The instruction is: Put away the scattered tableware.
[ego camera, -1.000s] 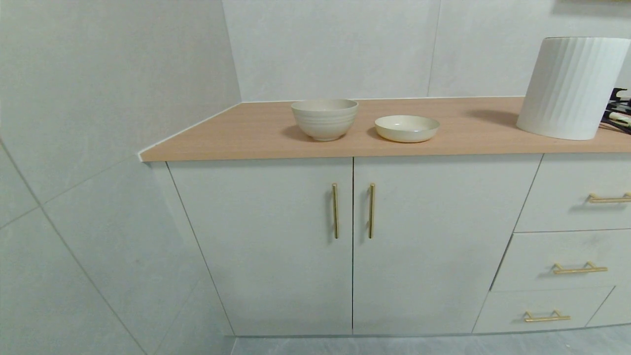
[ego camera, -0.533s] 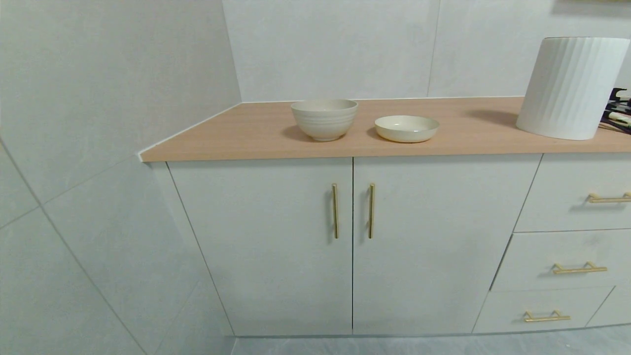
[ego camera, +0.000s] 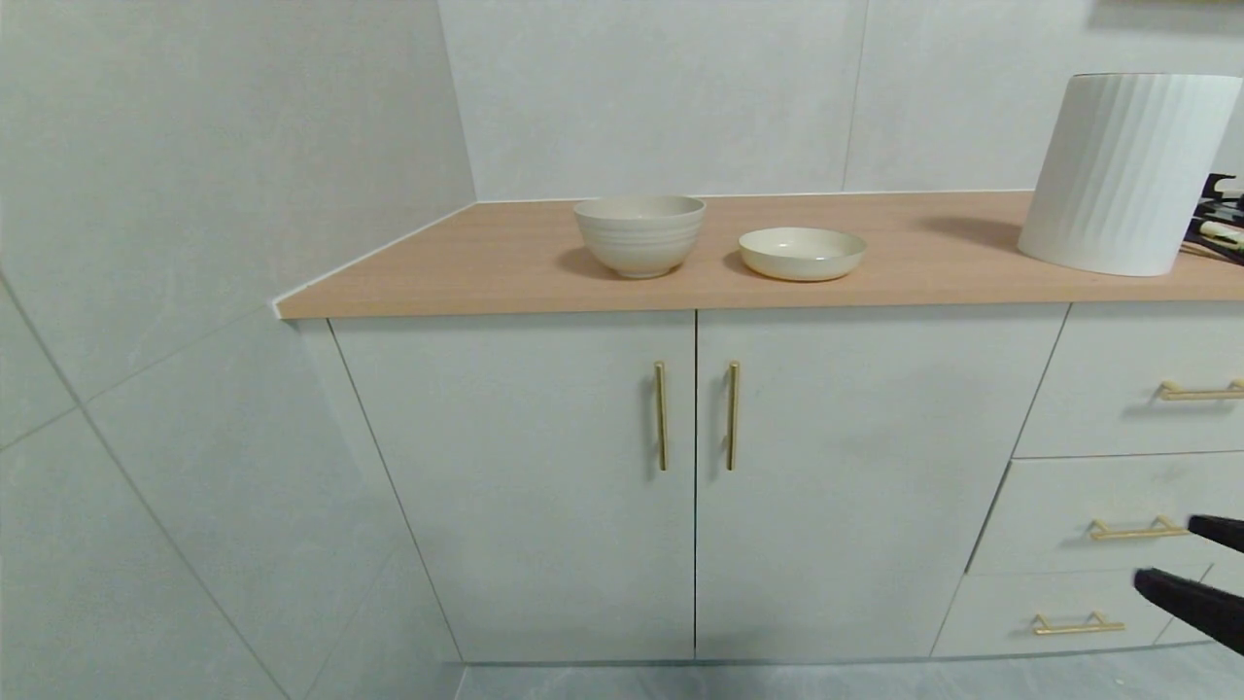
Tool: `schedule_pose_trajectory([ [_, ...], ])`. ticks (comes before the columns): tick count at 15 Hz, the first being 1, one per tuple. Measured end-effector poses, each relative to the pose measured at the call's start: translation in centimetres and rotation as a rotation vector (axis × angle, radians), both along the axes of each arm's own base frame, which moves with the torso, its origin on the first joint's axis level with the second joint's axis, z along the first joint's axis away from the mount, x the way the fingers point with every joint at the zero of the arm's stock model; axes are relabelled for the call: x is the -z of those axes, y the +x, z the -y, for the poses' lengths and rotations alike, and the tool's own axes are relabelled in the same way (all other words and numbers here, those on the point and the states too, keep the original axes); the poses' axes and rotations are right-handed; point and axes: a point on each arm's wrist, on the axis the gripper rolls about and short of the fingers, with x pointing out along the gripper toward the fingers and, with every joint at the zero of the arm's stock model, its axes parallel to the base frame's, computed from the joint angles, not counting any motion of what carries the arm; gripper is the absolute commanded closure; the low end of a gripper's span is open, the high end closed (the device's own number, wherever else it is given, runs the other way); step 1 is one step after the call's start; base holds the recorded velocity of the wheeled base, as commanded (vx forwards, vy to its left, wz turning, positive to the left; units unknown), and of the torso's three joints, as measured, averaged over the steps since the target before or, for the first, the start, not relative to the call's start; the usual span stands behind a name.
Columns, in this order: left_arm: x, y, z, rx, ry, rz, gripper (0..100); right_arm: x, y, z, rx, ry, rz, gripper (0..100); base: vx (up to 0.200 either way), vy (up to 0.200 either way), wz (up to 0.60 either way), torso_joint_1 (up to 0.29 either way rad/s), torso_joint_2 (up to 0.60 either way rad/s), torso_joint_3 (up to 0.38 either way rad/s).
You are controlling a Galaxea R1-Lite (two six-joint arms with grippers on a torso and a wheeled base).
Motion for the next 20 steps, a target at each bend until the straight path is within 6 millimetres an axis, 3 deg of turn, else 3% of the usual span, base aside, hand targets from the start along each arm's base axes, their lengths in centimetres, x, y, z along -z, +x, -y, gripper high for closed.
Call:
schedule_pose_trajectory([
  [5, 0.0, 0.0, 0.0, 0.000, 0.005, 0.000, 0, -1.1, 11.2, -6.7, -0.194, 0.006, -0.028, 0, 0.000, 0.000, 0.00, 0.000, 0.00, 0.000],
  [8, 0.0, 0.0, 0.0, 0.006, 0.021, 0.000, 0, -1.0, 15.8, -11.0, -0.251, 0.061, -0.078, 0, 0.000, 0.000, 0.00, 0.000, 0.00, 0.000],
  [12, 0.0, 0.0, 0.0, 0.005, 0.020, 0.000, 0, 1.2, 19.9, -15.2, -0.282, 0.089, -0.157, 0, 0.000, 0.000, 0.00, 0.000, 0.00, 0.000],
  [17, 0.0, 0.0, 0.0, 0.006, 0.018, 0.000, 0, 5.0, 23.4, -17.4, -0.255, 0.122, -0.097, 0, 0.000, 0.000, 0.00, 0.000, 0.00, 0.000],
  [20, 0.0, 0.0, 0.0, 0.006, 0.017, 0.000, 0, 7.4, 24.9, -17.8, -0.195, 0.118, -0.085, 0, 0.000, 0.000, 0.00, 0.000, 0.00, 0.000],
])
